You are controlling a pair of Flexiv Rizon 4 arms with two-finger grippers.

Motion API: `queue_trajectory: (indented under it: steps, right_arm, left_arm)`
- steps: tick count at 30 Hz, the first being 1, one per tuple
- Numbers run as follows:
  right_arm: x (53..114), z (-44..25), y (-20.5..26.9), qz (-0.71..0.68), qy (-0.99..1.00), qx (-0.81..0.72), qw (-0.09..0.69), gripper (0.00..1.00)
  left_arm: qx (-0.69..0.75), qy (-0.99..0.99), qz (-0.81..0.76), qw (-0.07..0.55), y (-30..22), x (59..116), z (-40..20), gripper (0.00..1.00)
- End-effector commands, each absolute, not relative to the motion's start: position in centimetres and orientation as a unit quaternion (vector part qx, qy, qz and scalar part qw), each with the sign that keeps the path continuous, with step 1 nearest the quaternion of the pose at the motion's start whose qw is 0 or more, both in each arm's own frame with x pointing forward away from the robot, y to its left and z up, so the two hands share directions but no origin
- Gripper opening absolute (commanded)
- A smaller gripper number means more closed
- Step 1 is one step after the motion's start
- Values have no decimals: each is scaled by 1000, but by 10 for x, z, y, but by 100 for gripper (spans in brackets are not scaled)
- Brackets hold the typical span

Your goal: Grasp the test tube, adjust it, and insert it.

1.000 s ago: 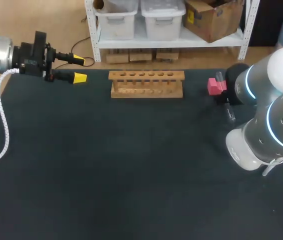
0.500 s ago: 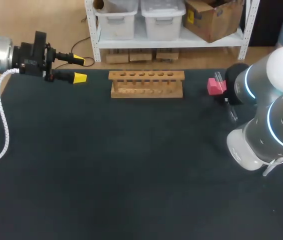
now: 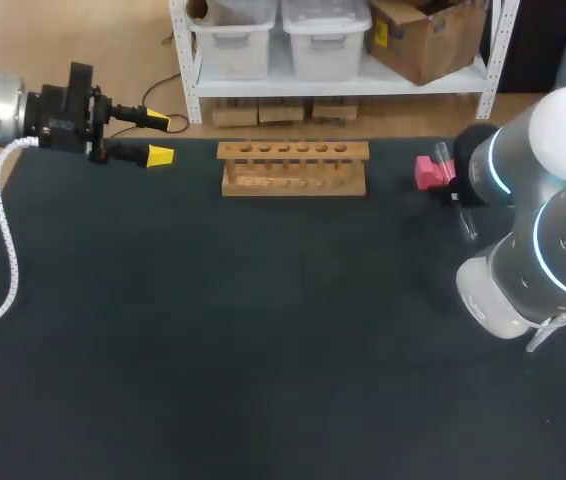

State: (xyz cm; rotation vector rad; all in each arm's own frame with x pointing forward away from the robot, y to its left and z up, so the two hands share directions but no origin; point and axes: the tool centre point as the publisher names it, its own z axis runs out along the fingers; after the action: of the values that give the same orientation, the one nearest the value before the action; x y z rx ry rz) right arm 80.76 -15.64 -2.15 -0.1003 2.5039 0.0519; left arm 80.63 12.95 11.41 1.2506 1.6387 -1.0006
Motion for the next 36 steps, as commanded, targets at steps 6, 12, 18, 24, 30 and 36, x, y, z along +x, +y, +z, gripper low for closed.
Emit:
queue_trajectory:
  steps: [6, 12, 18, 24, 30, 36]
  right_arm:
    - [799, 1, -149, -4, 947, -11, 322, 0]
    - [791, 22, -141, -23, 944, 10, 330, 0]
    - [780, 40, -131, -46, 941, 23, 335, 0]
    - [765, 55, -120, -72, 939, 31, 335, 0]
    - [747, 68, -109, -85, 937, 39, 336, 0]
    - [731, 76, -93, -94, 937, 20, 335, 0]
  left_arm:
    - [497, 651, -398, 414, 130, 806, 113, 100]
    - [497, 651, -398, 414, 130, 806, 113, 100]
    - [497, 651, -398, 414, 130, 806, 113, 100]
    - [497, 651, -398, 414, 130, 806, 113, 100]
    - [497, 651, -398, 414, 130, 806, 113, 100]
    - [497, 651, -398, 414, 130, 806, 113, 100]
